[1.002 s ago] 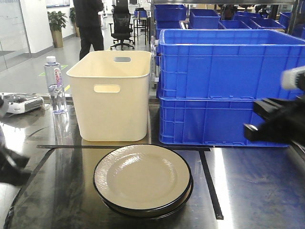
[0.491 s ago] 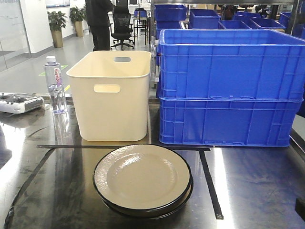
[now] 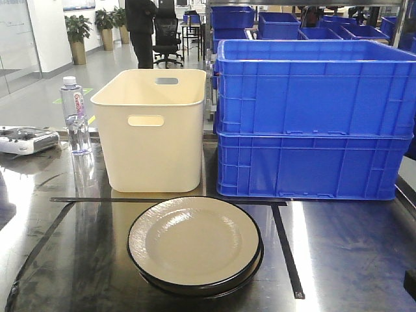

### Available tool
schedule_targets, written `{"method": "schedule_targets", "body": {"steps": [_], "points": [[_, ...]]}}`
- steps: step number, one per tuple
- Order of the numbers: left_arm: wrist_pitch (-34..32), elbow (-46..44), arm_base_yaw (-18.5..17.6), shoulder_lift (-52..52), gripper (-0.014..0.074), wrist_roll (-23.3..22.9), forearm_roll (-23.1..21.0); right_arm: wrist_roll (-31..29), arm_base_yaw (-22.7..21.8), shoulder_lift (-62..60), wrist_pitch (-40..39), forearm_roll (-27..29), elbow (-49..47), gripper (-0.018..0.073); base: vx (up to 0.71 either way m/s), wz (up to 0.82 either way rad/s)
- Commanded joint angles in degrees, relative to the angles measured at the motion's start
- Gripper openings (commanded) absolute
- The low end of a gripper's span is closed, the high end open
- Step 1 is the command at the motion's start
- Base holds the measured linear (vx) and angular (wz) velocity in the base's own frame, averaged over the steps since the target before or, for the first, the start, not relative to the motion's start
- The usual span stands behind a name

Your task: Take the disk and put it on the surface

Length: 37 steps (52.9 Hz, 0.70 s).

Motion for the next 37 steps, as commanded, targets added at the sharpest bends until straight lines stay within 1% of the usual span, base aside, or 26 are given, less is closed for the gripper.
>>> {"method": "schedule_targets", "body": {"steps": [1, 15, 20, 23, 28, 32, 37], "points": [[-5.04, -1.57, -0.2, -0.08, -0.0002, -0.51, -0.79, -0.14, -0.31, -0.54, -0.89, -0.62, -1.68, -0.0009, 0.0, 0.0], [-5.29, -1.23, -0.14, -0.15, -0.0002, -0.51, -0.79, -0.14, -0.31, -0.54, -0.89, -0.62, -1.68, -0.0009, 0.0, 0.0], [-8.36, -0.22, -0.08, -0.84, -0.0002, -0.44, -0.56, -0.14, -0.31, -0.54, -0.89, -0.62, -1.68, -0.0009, 0.0, 0.0], [-9.55, 1.19, -0.08, -3.48, -0.0002, -0.44, -0.62, -0.14, -0.31, -0.54, -0.89, -0.62, -1.68, -0.0009, 0.0, 0.0], [-11.8, 5.46, -0.08, -10.8, -0.0002, 0.27, -0.69, -0.14, -0.31, -0.54, -0.89, -0.62, -1.68, -0.0009, 0.0, 0.0], [-13.77, 10.62, -0.08, -16.94, -0.0002, 1.97, -0.69, -0.14, -0.31, -0.49, -0.68, -0.62, -1.68, -0.0009, 0.0, -0.01], [-14.79, 17.53, -0.08, -23.07, -0.0002, 2.11, -0.56, -0.14, -0.31, -0.41, -0.68, -0.62, -1.68, -0.0009, 0.0, 0.0]]}}
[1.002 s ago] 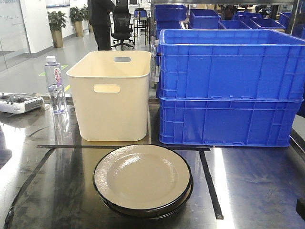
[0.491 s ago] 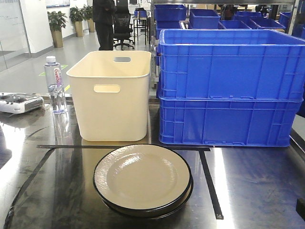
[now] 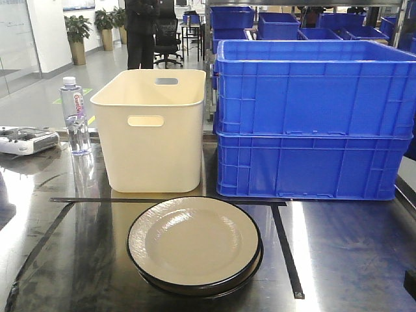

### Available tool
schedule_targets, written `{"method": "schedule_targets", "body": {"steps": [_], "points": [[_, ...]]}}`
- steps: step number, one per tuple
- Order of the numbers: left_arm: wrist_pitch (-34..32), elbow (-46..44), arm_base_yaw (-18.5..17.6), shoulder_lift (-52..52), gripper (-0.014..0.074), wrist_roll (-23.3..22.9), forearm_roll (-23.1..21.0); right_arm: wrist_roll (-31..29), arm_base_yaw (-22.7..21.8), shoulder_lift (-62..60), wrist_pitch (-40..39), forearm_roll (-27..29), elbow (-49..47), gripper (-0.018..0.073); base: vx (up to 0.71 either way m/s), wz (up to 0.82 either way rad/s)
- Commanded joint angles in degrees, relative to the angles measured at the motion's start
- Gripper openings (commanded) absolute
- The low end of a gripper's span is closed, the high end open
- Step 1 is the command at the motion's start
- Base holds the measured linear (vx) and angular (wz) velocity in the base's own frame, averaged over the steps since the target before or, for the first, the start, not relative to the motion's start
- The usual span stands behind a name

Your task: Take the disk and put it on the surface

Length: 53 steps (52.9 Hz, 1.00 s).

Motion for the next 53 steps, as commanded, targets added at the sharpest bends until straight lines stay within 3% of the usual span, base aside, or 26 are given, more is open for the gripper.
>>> {"method": "schedule_targets", "body": {"steps": [1, 10, 16, 22, 53], "points": [[-5.18, 5.15, -0.08, -5.77, -0.0002, 0.3, -0.56, -0.14, -0.31, -0.41, -0.67, -0.62, -1.73, -0.0009, 0.0, 0.0], [-6.4, 15.08, -0.08, -16.16, -0.0002, -0.72, -0.56, -0.14, -0.31, -0.41, -0.67, -0.62, -1.73, -0.0009, 0.0, 0.0], [-0.47, 14.76, -0.08, -21.9, -0.0002, 0.11, 1.72, -0.14, -0.31, -0.41, -0.67, -0.62, -1.73, -0.0009, 0.0, 0.0], [-0.97, 14.75, -0.08, -21.33, -0.0002, 0.11, 3.77, -0.14, -0.31, -0.41, -0.67, -0.62, -1.73, -0.0009, 0.0, 0.0], [-0.93, 14.7, -0.08, -21.4, -0.0002, 0.11, 3.71, -0.14, -0.31, -0.41, -0.83, -0.62, -1.73, -0.0009, 0.0, 0.0]]}}
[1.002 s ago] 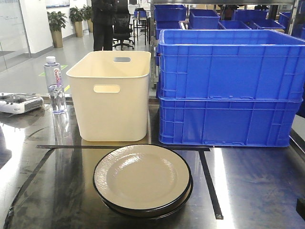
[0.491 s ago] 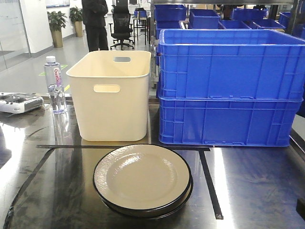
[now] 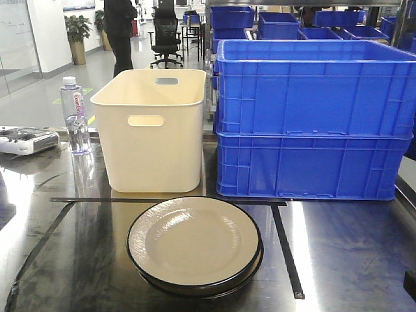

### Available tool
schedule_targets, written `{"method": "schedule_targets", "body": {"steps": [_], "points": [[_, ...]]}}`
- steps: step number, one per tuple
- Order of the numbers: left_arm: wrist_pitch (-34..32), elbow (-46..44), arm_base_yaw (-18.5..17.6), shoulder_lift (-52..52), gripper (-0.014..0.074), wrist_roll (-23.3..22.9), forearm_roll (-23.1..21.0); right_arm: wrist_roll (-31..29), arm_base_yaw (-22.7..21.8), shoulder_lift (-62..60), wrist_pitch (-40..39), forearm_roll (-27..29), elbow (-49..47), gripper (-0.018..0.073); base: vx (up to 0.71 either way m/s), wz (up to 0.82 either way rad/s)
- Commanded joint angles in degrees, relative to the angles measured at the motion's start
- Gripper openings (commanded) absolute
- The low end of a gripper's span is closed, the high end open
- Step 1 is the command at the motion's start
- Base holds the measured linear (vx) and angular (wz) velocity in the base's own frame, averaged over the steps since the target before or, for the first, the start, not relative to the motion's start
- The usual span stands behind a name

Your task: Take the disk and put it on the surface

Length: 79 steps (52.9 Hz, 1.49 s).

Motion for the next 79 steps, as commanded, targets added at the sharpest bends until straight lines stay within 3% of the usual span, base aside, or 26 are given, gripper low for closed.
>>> {"method": "schedule_targets", "body": {"steps": [1, 25, 27, 30, 33, 36, 38, 45, 49, 52, 56, 63, 70, 79], "points": [[-4.27, 0.69, -0.08, -0.99, -0.0002, -0.08, -0.03, -0.14, -0.31, -0.41, -0.83, -0.64, -1.79, -0.0009, 0.0, 0.0], [-4.27, 0.69, -0.08, -0.99, -0.0002, -0.08, -0.03, 0.17, -0.25, -0.36, -0.47, -1.32, -1.79, -0.0009, 0.0, 0.0], [-4.27, 0.69, -0.08, -0.99, -0.0002, -0.08, -0.03, 1.23, -0.17, -0.36, 0.3, -3.42, -1.79, -0.0009, 0.0, 0.0], [-4.27, 0.69, -0.08, -0.99, -0.0002, -0.08, -0.03, 6.28, -0.17, -0.36, 3.16, -11.69, -1.79, -0.0009, 0.0, 0.0], [-4.27, 0.69, -0.08, -0.99, -0.0002, -0.08, -0.03, 16.25, -0.17, -0.6, 7.01, -24.74, -1.79, -0.0009, 0.0, 0.0], [-4.27, 0.69, -0.08, -0.99, -0.0002, -0.08, -0.03, 30.74, -0.17, -0.6, 10.73, -40.08, -1.79, -0.0009, 0.0, 0.0], [-4.27, 0.69, -0.08, -0.99, -0.0002, -0.08, -0.03, 43.97, -0.17, -0.6, 12.48, -51.09, -1.79, -0.0009, 0.0, 0.0], [-4.27, 0.69, -0.08, -0.99, -0.0002, -0.08, -0.03, 80.27, -0.17, -0.86, 16.69, -77.44, -1.23, -0.0009, 0.0, 0.0], [-4.27, 0.69, -0.08, -0.99, -0.0002, -0.08, -0.03, 91.98, -0.17, -3.67, 15.51, -88.36, 1.4, -0.0009, 0.0, 0.0], [-4.27, 0.69, -0.08, -0.99, -0.0002, -0.08, -0.03, 95.92, -0.39, -7.38, 12.41, -93.71, 4.4, -0.0009, 0.0, 0.0], [-4.27, 0.69, -0.08, -0.99, -0.0002, -0.08, -0.03, 95.6, -1.63, -13.46, 8.23, -93.82, 10.35, -0.0009, 0.0, 0.0], [-4.27, 0.69, -0.08, -0.99, -0.0002, -0.08, -0.03, 92.51, -5.84, -26.58, 6.38, -87.52, 21.04, -0.0009, 0.0, 0.0], [-4.27, 0.69, -0.08, -0.99, -0.0002, -0.08, -0.03, 91.04, -8.87, -35.93, 6.38, -87.49, 28.24, -0.0009, 0.0, 0.0], [-4.27, 0.69, -0.08, -0.99, -0.0002, -0.08, -0.03, 91.31, -8.81, -45.87, 5.25, -87.68, 35.34, -0.0009, 0.0, 0.0]]}}
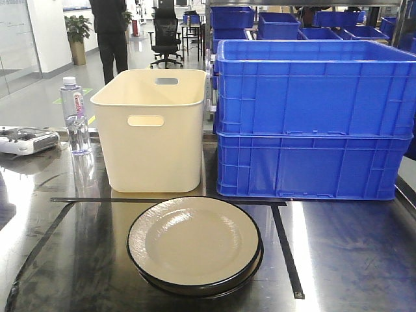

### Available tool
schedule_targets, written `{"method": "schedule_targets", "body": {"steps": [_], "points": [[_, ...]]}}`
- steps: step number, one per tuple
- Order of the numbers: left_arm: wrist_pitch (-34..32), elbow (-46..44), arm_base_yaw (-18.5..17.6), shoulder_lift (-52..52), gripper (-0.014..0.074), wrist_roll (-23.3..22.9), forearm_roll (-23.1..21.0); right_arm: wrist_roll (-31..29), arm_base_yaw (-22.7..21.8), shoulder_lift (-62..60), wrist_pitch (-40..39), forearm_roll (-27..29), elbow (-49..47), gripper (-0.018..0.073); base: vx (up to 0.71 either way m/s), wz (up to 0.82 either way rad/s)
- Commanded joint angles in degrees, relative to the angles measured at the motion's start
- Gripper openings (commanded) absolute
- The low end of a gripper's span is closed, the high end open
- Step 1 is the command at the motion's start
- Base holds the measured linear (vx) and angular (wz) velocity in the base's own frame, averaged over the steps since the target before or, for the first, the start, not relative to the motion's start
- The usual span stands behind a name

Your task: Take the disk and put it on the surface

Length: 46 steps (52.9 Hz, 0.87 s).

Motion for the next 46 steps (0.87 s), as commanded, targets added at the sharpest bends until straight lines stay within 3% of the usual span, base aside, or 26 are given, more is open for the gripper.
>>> {"method": "schedule_targets", "body": {"steps": [1, 46], "points": [[-4.33, 0.69, -0.08, -0.99, -0.0002, -0.08, -0.03, -0.5, -0.24, -3.46, -6.27, -0.18, 1.89, -0.0009, 0.0, 0.0], [-4.27, 0.69, -0.08, -0.93, -0.0002, -0.08, -0.03, -0.5, -0.24, -2.73, -7.92, -0.99, 1.58, -0.0009, 0.0, 0.0]]}}
